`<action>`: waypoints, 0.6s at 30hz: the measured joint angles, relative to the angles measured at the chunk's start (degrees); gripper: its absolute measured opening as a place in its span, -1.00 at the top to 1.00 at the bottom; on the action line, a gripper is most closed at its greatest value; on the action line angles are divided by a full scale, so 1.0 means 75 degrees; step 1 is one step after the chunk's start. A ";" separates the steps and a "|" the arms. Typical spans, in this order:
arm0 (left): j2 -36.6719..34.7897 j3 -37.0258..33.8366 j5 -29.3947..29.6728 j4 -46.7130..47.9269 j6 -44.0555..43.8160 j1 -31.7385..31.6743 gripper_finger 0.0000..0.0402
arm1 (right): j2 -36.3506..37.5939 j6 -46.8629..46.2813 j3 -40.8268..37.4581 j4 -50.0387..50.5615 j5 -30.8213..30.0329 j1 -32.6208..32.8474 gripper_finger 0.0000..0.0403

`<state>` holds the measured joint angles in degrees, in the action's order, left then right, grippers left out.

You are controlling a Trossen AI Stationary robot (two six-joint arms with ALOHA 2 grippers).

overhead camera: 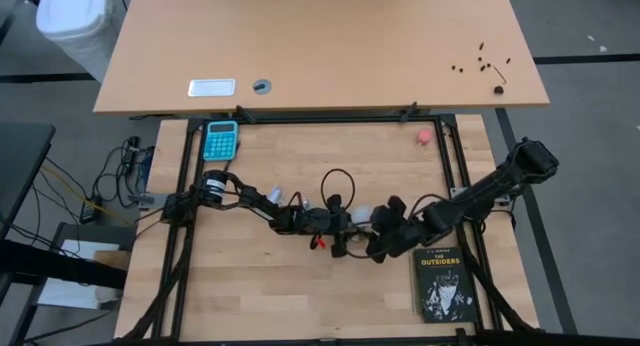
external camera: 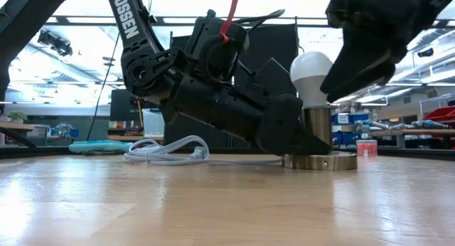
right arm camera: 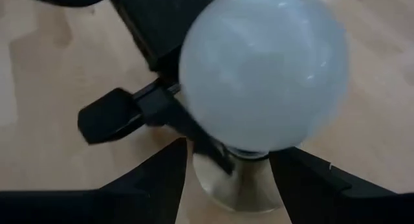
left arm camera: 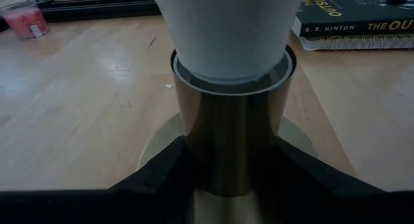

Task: Screw lightbulb
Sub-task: Remove the lightbulb from the lamp

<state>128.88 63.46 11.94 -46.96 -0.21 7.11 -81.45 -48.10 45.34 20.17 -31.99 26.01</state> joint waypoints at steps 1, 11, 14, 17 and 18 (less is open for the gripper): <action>0.0000 0.0000 0.0013 -0.0003 0.0003 0.0000 0.04 | 0.0000 0.0025 0.0000 -0.0023 0.0000 -0.0078 -0.14; 0.0000 0.0000 0.0081 0.0011 -0.0009 -0.0038 0.04 | 0.0020 -0.1599 0.0038 0.1637 -0.0546 -0.0418 -0.14; 0.0000 0.0003 -0.0048 0.0009 0.0047 0.0019 0.04 | -0.0005 -0.3341 -0.0012 0.3392 -0.0656 -0.0414 -0.14; 0.0000 0.0003 -0.0131 0.0015 0.0048 0.0019 0.04 | 0.0006 -0.4273 -0.0013 0.4295 -0.0325 -0.0198 -0.14; 0.0000 0.0003 -0.0118 0.0017 0.0047 0.0011 0.04 | 0.0006 -0.4183 -0.0015 0.4076 -0.0296 -0.0089 -0.14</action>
<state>128.88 63.48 11.06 -46.83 0.14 7.20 -81.41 -79.48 45.23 50.74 -34.21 25.34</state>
